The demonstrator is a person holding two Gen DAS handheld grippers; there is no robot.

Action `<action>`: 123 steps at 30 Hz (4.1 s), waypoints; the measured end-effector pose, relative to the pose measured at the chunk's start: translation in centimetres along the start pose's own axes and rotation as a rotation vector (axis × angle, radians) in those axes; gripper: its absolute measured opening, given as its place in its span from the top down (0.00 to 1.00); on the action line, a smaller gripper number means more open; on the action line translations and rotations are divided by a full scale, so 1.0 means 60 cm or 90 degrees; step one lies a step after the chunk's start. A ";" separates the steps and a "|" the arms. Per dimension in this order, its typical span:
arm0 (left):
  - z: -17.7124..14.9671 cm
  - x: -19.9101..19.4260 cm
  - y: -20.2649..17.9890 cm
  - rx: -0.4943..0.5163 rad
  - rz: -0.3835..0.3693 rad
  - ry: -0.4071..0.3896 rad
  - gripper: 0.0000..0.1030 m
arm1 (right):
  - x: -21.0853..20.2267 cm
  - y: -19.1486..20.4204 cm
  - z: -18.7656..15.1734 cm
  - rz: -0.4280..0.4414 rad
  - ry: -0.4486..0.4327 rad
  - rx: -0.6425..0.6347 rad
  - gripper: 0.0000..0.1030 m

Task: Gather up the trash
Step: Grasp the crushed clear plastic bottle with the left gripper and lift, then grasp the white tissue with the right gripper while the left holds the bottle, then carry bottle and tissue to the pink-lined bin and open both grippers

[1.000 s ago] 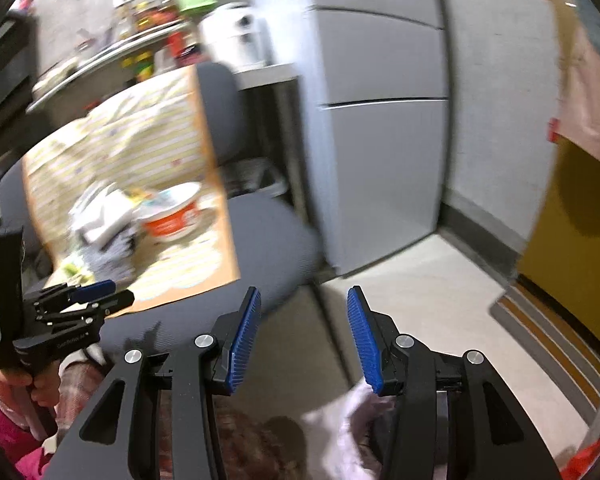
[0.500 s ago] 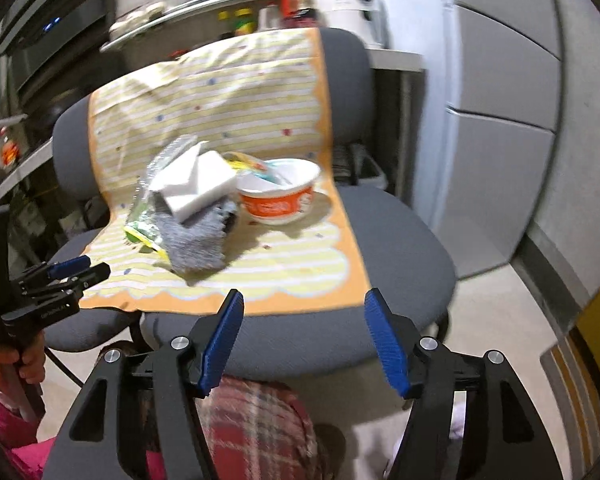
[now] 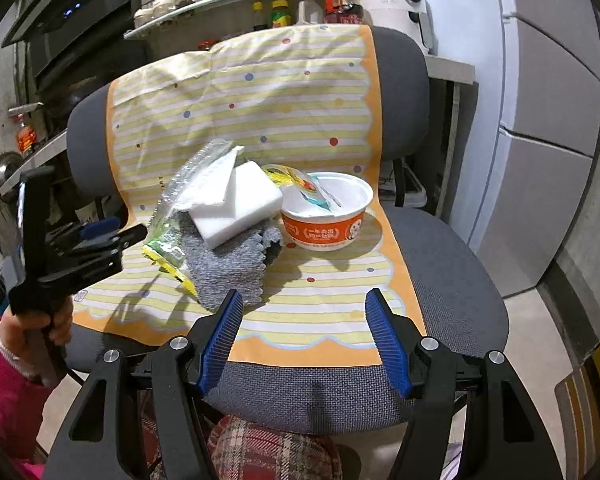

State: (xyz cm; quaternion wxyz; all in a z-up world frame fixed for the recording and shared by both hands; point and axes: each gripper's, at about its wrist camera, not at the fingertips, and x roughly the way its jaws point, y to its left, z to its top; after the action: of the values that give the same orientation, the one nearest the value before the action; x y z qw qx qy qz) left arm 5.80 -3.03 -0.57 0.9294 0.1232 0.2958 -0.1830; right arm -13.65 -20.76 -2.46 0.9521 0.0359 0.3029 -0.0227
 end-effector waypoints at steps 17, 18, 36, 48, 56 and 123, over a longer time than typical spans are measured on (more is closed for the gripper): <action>0.027 0.077 -0.015 0.078 0.062 -0.014 0.57 | 0.041 -0.005 0.010 0.007 0.020 0.008 0.37; 0.030 0.073 -0.009 0.072 0.073 -0.022 0.61 | 0.040 -0.003 0.009 0.006 0.021 0.007 0.37; -0.034 -0.013 0.287 -0.359 0.129 -0.042 0.97 | 0.068 0.055 0.023 0.021 0.021 -0.032 0.37; -0.030 -0.130 0.249 -0.435 0.012 -0.100 0.97 | 0.096 0.129 0.073 0.119 -0.032 -0.052 0.45; -0.030 -0.123 0.247 -0.451 -0.003 -0.085 0.96 | 0.174 0.156 0.101 0.111 0.003 -0.047 0.54; -0.033 -0.107 -0.449 -0.018 -0.456 0.076 0.96 | -0.196 -0.358 -0.347 -0.285 0.067 0.424 0.75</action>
State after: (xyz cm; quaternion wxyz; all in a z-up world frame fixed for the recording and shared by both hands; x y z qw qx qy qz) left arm -11.22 -24.98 -1.58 0.7888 0.0096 0.3766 -0.4856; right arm -36.62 -40.20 -13.81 0.8431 0.2771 0.3275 -0.3244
